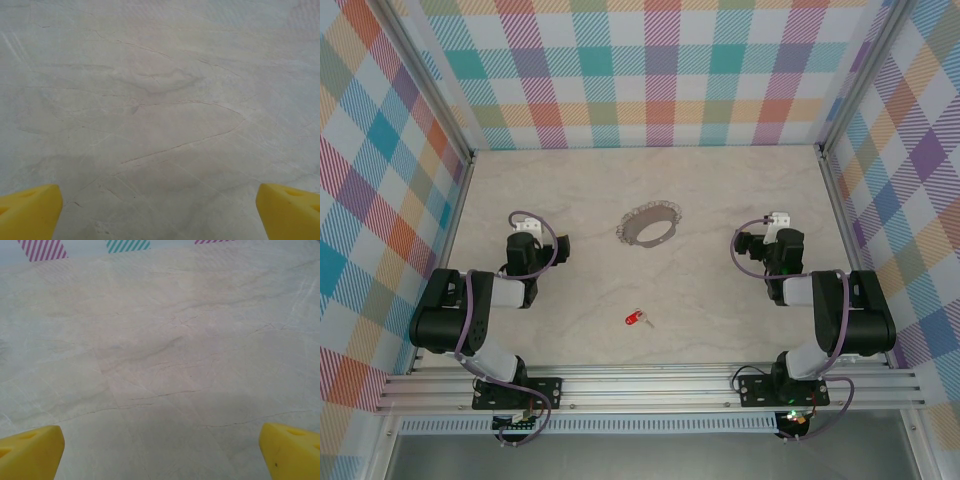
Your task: Put the keys on the keyring
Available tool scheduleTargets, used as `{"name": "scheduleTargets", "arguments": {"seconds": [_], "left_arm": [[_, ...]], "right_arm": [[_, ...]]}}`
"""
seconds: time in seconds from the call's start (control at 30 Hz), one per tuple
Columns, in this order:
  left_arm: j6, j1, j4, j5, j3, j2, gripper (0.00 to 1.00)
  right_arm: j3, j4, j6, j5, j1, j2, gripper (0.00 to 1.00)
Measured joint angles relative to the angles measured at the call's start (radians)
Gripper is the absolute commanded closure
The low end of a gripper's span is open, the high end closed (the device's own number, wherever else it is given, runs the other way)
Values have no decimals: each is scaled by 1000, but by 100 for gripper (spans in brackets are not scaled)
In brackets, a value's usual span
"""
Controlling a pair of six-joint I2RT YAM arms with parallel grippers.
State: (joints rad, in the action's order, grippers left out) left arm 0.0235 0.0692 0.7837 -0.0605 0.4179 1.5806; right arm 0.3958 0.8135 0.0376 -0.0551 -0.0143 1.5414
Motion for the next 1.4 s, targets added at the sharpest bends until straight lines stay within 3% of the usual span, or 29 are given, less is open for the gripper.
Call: {"name": "scheduleTargets", "arguments": {"seconds": [0.33, 0.5, 0.67, 0.83, 0.97, 1.17, 1.4], "left_arm": [[2, 0, -198, -9, 71, -123, 3], [27, 0, -347, -8, 127, -199, 1], [5, 2, -548, 0, 219, -271, 0], [-117, 25, -713, 3, 317, -343, 0], [-247, 69, -824, 26, 407, -345, 0], [-356, 243, -914, 46, 548, -212, 0], [-400, 456, -993, 65, 840, 138, 3]], "right_arm": [[0, -32, 9, -59, 0, -51, 0], [83, -246, 39, -88, 0, -182, 0], [235, -433, 221, -89, 0, -252, 0], [285, -534, 393, 43, 0, -221, 0], [292, -578, 468, 252, 0, -126, 16], [323, -641, 519, 463, -11, -18, 21], [418, -673, 554, 539, -55, 72, 24]]}}
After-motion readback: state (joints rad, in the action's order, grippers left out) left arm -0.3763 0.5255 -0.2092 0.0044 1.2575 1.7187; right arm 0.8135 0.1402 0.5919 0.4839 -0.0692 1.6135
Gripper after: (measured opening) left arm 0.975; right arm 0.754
